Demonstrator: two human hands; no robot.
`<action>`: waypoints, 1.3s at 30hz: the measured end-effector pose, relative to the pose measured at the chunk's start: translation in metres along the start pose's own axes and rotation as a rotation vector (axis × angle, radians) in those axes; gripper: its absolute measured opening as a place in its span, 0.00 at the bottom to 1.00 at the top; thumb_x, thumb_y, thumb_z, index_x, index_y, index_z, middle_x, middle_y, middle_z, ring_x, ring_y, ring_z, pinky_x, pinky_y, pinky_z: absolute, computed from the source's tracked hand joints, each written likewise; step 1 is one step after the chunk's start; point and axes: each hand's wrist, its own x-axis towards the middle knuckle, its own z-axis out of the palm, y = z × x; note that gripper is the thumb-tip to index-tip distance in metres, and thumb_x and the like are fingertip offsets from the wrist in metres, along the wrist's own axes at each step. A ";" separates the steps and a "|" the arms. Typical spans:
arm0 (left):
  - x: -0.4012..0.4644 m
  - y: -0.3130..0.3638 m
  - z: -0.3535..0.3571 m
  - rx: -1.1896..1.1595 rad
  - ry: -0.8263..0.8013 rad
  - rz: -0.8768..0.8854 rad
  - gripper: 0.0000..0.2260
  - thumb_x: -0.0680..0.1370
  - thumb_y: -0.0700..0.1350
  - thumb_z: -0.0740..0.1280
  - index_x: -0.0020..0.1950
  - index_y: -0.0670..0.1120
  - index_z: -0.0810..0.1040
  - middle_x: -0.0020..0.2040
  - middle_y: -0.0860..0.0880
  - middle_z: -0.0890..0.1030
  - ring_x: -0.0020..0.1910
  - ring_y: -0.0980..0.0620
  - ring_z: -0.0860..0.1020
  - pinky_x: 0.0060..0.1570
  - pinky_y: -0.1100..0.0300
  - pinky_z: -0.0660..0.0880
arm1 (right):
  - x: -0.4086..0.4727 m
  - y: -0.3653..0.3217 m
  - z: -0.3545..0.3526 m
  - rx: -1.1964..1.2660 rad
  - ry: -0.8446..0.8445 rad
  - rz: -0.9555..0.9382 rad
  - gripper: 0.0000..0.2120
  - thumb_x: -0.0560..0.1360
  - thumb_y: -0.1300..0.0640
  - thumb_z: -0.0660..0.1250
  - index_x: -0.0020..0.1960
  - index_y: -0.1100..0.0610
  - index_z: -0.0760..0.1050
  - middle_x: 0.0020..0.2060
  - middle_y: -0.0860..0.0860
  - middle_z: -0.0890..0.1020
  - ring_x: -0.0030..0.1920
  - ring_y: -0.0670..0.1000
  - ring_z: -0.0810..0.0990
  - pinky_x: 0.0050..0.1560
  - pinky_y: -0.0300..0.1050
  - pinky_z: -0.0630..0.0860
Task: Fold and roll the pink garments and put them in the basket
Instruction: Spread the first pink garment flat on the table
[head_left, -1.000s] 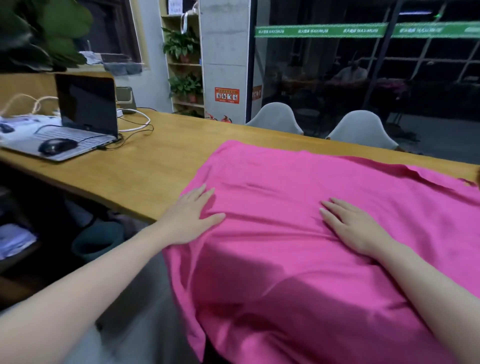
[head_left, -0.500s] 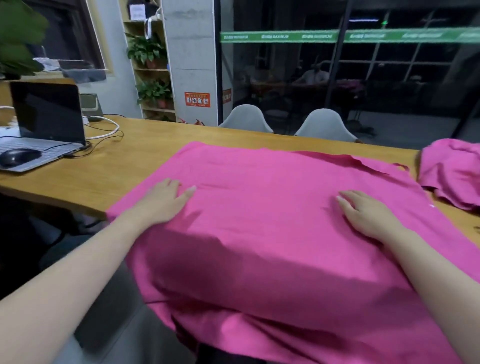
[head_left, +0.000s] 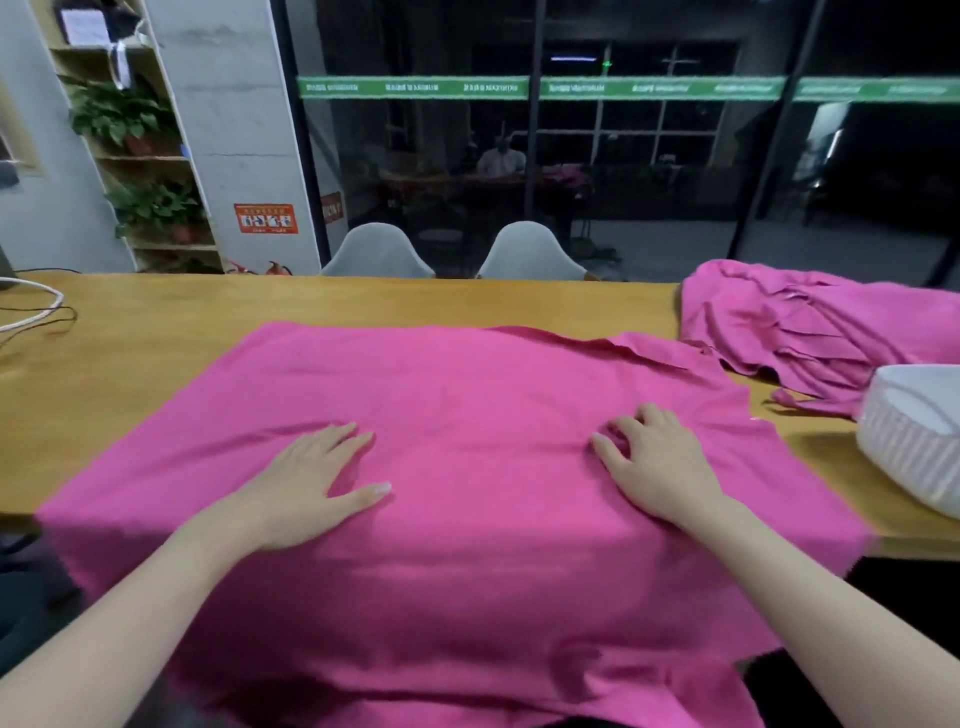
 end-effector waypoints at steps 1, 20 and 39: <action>0.007 0.005 -0.005 -0.056 0.040 0.010 0.52 0.67 0.83 0.43 0.81 0.53 0.60 0.81 0.52 0.61 0.79 0.53 0.59 0.79 0.55 0.53 | 0.006 0.005 -0.002 0.007 0.001 0.004 0.17 0.80 0.42 0.62 0.53 0.54 0.81 0.46 0.56 0.77 0.52 0.62 0.77 0.52 0.57 0.75; 0.317 0.149 0.018 -0.009 -0.101 0.311 0.35 0.81 0.70 0.50 0.84 0.55 0.49 0.84 0.53 0.46 0.82 0.53 0.44 0.79 0.54 0.43 | 0.188 0.125 0.036 -0.067 -0.134 -0.070 0.20 0.82 0.52 0.61 0.72 0.55 0.74 0.71 0.57 0.74 0.70 0.59 0.72 0.70 0.56 0.69; 0.389 0.096 0.028 0.041 -0.122 0.387 0.44 0.71 0.80 0.40 0.83 0.61 0.44 0.82 0.60 0.42 0.80 0.60 0.40 0.80 0.56 0.40 | 0.311 0.167 0.072 0.115 -0.191 -0.028 0.22 0.80 0.53 0.68 0.74 0.46 0.73 0.69 0.49 0.78 0.68 0.54 0.76 0.66 0.51 0.73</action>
